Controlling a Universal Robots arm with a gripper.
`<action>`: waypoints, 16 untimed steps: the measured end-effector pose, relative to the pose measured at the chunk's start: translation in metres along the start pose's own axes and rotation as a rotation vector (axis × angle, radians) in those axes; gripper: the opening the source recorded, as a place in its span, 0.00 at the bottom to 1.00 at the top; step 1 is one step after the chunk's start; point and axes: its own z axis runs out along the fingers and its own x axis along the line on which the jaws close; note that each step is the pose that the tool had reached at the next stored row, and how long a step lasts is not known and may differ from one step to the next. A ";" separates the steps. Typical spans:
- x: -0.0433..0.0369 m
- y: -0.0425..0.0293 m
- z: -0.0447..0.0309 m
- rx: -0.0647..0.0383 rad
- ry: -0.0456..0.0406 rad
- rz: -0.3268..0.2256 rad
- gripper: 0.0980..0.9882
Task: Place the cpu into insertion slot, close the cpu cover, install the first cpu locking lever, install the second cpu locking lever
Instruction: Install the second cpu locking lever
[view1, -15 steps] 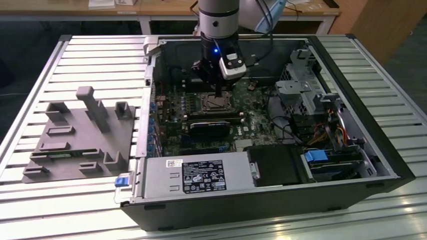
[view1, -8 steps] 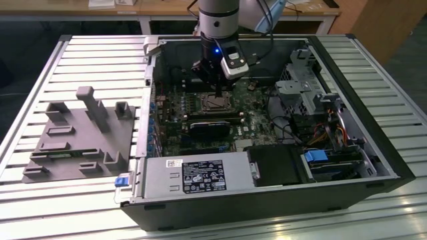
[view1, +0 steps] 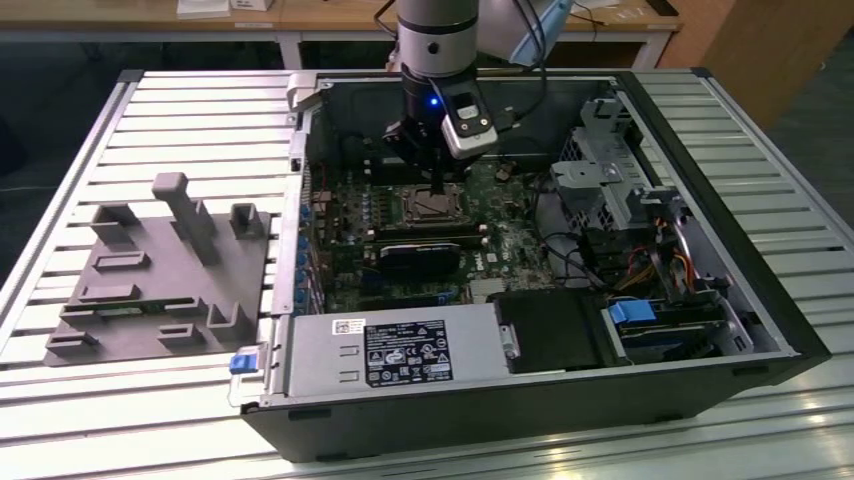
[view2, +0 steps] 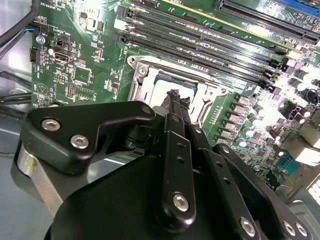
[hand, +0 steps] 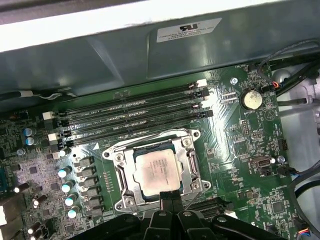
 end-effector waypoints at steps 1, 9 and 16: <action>-0.0001 -0.0004 -0.0001 0.000 0.0001 0.000 0.00; -0.0019 -0.0076 0.0002 0.000 0.0000 0.000 0.00; -0.0045 -0.0185 0.0006 0.000 0.0000 0.000 0.00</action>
